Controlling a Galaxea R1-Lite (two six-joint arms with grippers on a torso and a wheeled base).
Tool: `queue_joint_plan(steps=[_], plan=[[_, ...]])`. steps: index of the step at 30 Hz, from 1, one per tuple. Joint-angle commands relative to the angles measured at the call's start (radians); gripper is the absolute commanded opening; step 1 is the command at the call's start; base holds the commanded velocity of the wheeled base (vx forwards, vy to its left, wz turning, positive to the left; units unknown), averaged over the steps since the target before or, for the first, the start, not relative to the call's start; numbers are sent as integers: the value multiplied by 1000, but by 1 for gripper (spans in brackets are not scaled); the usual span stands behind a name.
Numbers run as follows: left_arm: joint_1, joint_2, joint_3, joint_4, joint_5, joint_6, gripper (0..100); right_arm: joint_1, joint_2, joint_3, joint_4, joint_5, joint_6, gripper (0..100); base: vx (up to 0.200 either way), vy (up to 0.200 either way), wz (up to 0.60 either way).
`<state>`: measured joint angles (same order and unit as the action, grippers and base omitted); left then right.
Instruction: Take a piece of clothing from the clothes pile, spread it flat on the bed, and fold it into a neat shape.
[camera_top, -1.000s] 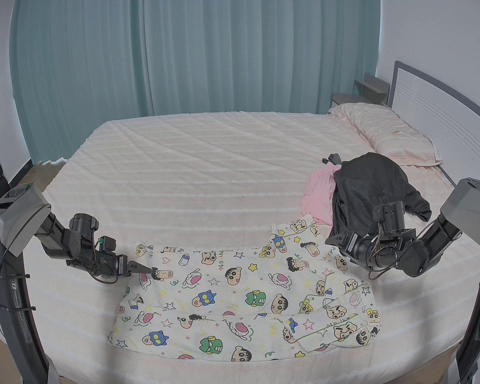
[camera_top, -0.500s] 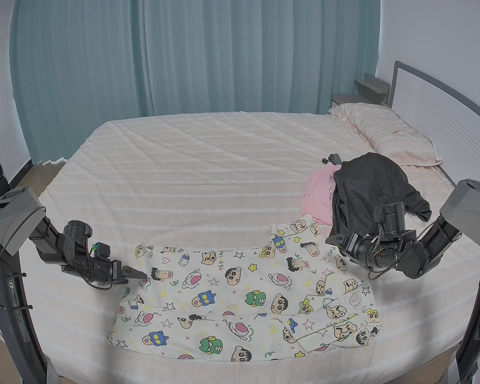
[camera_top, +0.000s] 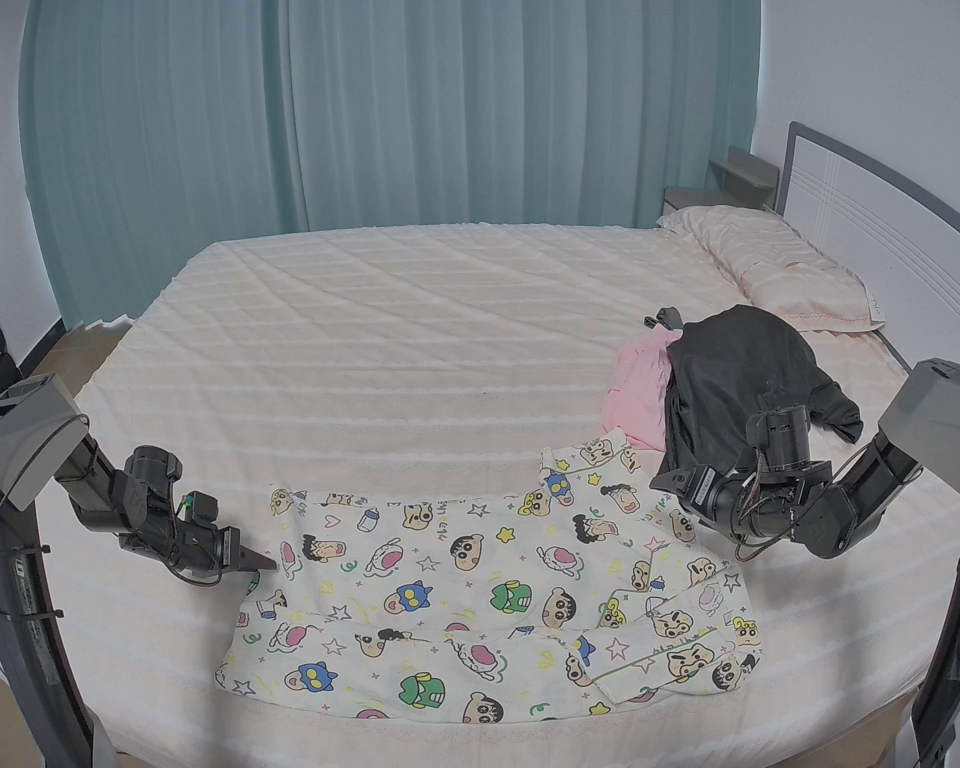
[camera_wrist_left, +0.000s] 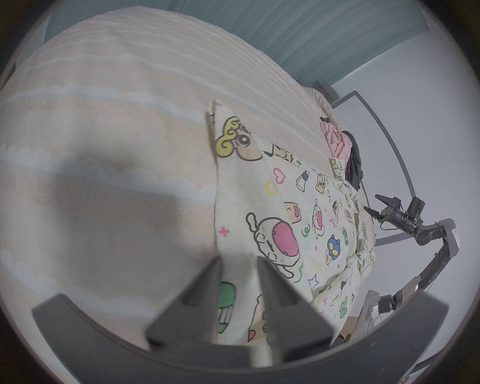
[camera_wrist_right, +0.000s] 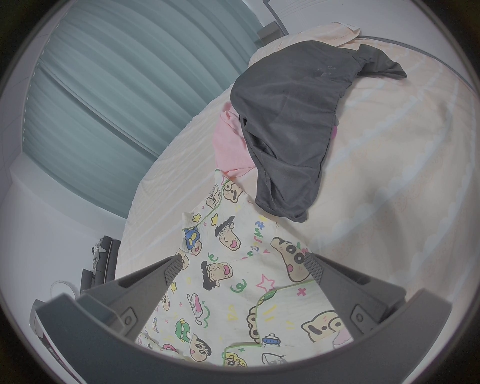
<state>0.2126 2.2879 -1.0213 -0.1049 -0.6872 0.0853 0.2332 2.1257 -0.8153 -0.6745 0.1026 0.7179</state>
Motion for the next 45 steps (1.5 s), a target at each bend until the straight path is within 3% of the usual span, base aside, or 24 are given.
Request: queue_joint_plan(steps=[1, 11, 25, 26, 34, 37, 38, 40, 45], plan=[[8, -16, 10, -4, -2, -1, 0, 0, 0, 1, 0, 0, 0, 100, 0, 0, 0], [44, -99, 76, -2, 11, -1, 0, 0, -1, 1, -5, 0, 0, 100, 0, 0, 0], [44, -76, 89, -4, 120, 1, 0, -2, -1, -2, -7, 0, 0, 100, 0, 0, 0], [44, -76, 89, -4, 121, 2, 100, -2, -1, -2, -7, 0, 0, 100, 0, 0, 0], [41, -100, 36, -12, 110, -21, 100, 0, -1, -4, -7, -1, -2, 100, 0, 0, 0], [33, -103, -19, -12, 109, -70, 100, 2, -3, -4, -7, -1, -2, 100, 0, 0, 0], [14, -96, -77, -13, 109, -144, 100, 3, -4, -4, -7, -1, -2, 100, 0, 0, 0], [-9, -82, -137, -15, 110, -205, 100, 6, -6, -4, -7, -1, -2, 100, 0, 0, 0], [-56, 25, -240, -16, 123, -237, 100, 15, -6, 2, -7, -3, -3, 100, 0, 0, 0]])
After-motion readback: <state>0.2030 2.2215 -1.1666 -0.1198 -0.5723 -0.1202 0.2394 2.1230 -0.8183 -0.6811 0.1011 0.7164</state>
